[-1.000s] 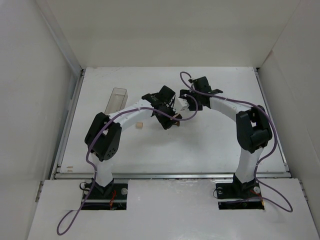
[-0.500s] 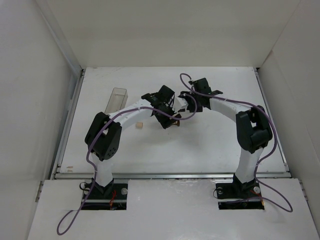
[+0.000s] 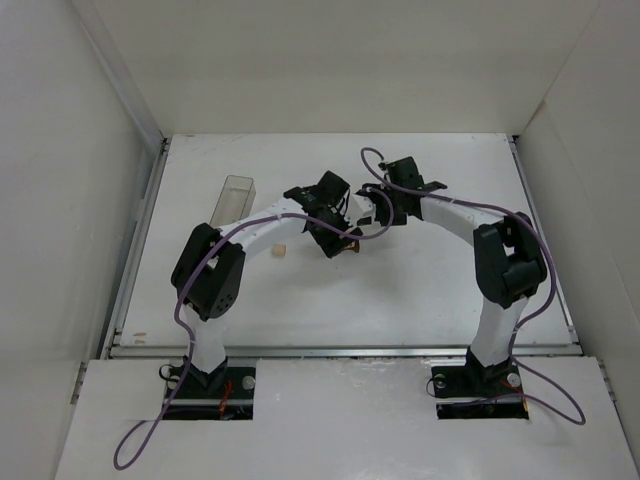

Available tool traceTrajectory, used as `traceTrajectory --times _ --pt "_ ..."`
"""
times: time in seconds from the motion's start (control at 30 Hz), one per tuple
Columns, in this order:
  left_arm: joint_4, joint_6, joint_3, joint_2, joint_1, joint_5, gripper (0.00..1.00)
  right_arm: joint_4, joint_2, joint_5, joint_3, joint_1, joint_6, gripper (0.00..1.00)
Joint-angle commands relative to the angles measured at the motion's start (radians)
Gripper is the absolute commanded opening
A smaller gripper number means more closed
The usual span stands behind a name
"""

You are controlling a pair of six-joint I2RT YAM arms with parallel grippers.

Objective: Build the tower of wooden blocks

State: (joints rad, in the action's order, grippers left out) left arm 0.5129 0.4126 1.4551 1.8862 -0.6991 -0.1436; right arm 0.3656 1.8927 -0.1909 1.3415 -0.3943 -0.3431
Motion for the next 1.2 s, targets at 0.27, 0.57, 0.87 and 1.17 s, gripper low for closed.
traceTrajectory --times 0.27,0.57,0.87,1.17 --pt "-0.002 -0.023 0.045 -0.007 0.003 0.032 0.70 -0.030 -0.069 0.010 -0.002 -0.009 0.009 0.78" --pt "-0.002 -0.023 0.045 -0.007 0.012 0.032 0.70 -0.030 -0.078 0.010 -0.021 -0.009 0.009 0.75" --pt "-0.011 -0.032 0.045 -0.007 0.012 0.032 0.70 -0.030 -0.087 0.010 -0.021 -0.009 0.018 0.75" --pt "-0.011 -0.041 0.054 -0.007 0.012 0.041 0.70 -0.030 -0.087 0.010 -0.030 -0.009 0.018 0.74"
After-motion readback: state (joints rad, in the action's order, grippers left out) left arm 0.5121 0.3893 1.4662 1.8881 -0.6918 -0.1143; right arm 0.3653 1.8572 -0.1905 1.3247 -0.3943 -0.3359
